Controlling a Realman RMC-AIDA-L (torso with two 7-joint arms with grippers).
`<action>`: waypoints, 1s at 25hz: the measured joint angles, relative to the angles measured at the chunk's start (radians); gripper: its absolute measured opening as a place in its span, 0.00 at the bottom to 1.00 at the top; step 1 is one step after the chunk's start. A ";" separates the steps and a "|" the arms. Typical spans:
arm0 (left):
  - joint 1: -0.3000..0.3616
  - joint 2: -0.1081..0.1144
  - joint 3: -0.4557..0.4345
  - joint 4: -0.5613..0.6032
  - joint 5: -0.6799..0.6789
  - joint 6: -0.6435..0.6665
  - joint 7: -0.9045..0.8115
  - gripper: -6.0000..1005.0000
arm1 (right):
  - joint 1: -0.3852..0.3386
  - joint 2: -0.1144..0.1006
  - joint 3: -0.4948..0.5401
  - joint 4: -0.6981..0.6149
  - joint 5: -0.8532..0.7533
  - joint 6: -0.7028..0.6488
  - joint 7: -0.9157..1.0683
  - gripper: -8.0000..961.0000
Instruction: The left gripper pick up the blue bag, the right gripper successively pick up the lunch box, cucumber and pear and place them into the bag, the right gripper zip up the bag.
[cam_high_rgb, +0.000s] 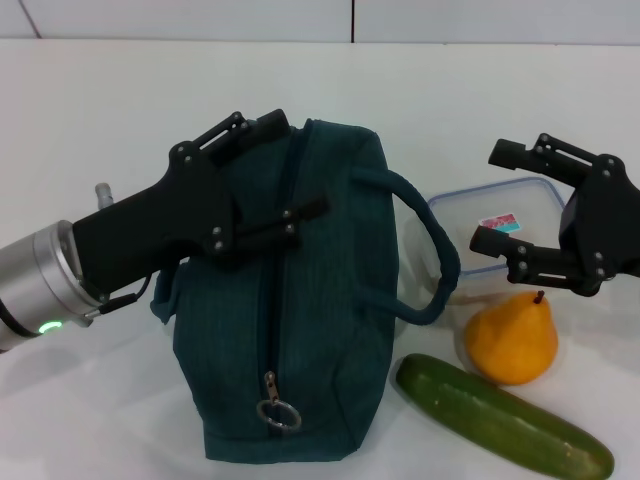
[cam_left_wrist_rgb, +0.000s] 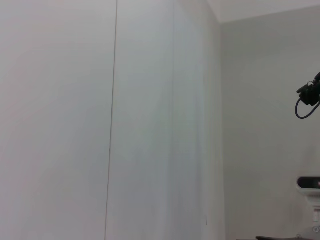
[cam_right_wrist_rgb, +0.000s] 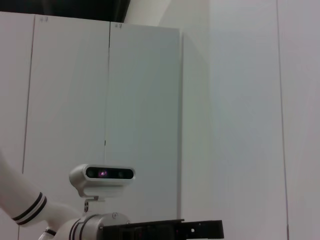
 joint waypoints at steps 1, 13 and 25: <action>0.000 0.000 0.000 0.000 0.000 0.000 0.002 0.87 | 0.002 0.000 0.001 0.006 0.001 0.001 0.000 0.86; -0.001 0.001 0.001 0.001 0.000 0.000 0.000 0.86 | 0.003 0.001 0.012 0.034 0.025 0.004 -0.018 0.86; 0.009 0.012 -0.023 0.369 0.037 -0.086 -0.522 0.85 | 0.009 -0.002 0.014 0.022 0.028 0.004 -0.004 0.86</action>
